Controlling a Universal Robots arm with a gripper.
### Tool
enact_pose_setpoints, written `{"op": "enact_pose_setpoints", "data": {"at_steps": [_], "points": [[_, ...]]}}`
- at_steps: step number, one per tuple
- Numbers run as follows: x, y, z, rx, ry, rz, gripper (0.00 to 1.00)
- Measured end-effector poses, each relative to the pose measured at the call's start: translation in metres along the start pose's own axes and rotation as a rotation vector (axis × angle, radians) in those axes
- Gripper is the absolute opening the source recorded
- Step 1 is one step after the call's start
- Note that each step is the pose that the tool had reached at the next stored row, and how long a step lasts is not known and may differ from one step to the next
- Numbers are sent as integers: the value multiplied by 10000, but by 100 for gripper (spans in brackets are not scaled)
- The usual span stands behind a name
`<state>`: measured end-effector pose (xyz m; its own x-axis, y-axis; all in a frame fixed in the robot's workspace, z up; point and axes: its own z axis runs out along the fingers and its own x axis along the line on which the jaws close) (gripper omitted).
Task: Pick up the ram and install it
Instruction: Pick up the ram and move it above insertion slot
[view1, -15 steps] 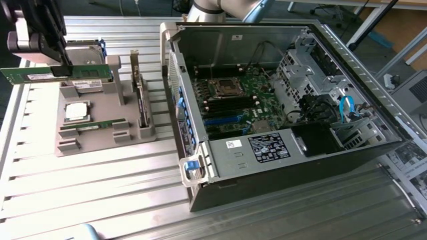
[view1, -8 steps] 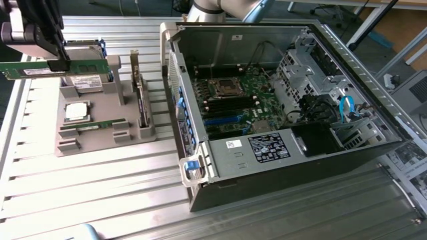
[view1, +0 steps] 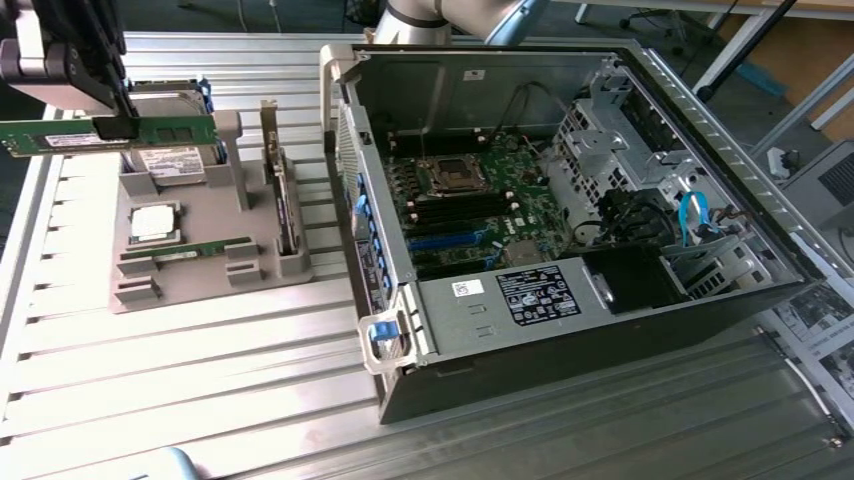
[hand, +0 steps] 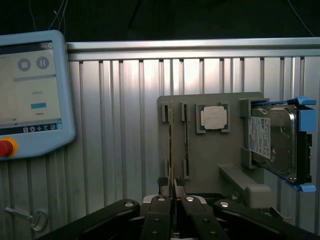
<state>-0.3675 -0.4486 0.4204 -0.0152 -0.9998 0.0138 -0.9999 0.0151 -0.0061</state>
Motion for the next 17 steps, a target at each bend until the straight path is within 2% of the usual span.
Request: {"op": "enact_pose_setpoints", "data": {"at_steps": [17], "points": [[-2, -109, 1, 1, -1, 1, 13]]}}
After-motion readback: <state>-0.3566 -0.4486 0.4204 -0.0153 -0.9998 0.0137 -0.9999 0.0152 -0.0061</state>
